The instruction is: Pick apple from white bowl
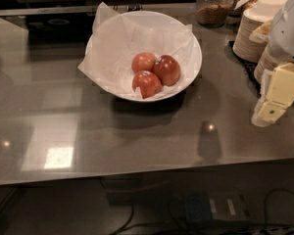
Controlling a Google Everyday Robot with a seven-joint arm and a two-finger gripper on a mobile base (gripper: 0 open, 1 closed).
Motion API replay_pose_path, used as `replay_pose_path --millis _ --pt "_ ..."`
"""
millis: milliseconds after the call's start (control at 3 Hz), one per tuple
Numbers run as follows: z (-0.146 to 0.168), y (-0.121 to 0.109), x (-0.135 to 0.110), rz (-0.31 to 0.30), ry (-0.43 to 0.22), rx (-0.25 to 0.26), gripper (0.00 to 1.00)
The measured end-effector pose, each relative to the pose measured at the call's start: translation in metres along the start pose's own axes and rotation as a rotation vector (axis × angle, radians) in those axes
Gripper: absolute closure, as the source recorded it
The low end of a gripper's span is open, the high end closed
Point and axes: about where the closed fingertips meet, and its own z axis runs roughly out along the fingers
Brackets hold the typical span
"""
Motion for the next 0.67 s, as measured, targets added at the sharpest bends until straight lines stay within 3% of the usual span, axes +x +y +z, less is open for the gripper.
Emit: replay_pose_path --millis 667 --pt "0.019 -0.032 -0.079 -0.206 -0.157 0.045 0.00"
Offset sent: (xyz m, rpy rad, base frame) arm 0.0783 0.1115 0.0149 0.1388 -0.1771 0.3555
